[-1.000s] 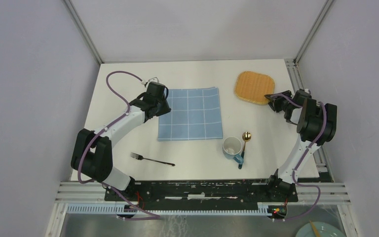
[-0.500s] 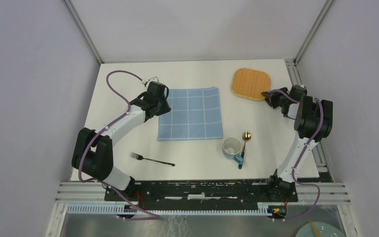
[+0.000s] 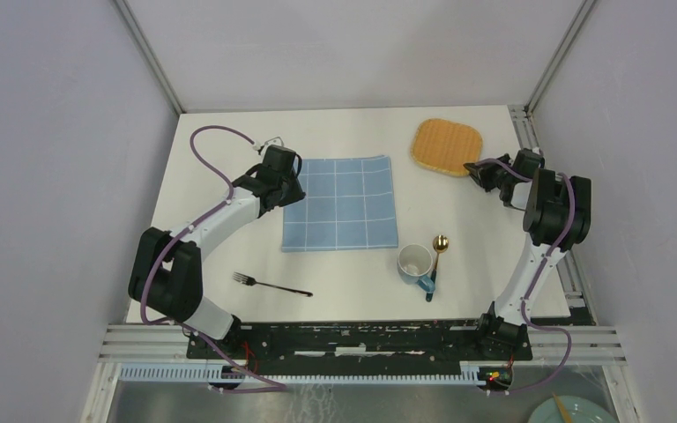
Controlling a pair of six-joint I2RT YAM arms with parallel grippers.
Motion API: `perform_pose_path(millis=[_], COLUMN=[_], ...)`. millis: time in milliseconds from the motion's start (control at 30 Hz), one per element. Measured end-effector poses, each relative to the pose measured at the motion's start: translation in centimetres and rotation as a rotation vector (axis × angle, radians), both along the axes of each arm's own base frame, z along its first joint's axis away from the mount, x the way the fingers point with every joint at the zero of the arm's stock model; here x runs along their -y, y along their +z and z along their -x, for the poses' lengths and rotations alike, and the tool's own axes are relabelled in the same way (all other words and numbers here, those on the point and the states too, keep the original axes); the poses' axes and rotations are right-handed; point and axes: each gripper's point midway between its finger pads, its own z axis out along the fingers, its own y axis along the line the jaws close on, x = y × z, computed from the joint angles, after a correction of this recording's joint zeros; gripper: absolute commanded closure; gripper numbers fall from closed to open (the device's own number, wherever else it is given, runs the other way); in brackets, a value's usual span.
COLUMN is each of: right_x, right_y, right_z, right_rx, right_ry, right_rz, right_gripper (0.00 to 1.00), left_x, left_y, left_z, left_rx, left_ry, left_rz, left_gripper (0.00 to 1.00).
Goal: Set the dinner table for one person
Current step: Pick up the plate at the center of the board.
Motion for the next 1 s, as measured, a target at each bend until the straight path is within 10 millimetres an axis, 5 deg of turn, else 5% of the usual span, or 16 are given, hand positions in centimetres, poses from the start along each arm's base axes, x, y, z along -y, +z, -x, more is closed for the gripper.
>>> perform_pose_path(millis=[300, 1000], right_x=[-0.6, -1.3], right_y=[0.5, 5.5], right_z=[0.9, 1.1], right_rx=[0.013, 0.075], right_ry=[-0.004, 0.021], right_rz=[-0.031, -0.043], right_gripper=[1.0, 1.0], left_x=[0.0, 0.0], left_y=[0.0, 0.0], left_z=[0.0, 0.0], left_rx=[0.0, 0.0], left_ry=[0.0, -0.001], left_rz=[0.0, 0.001], left_gripper=[0.67, 0.67])
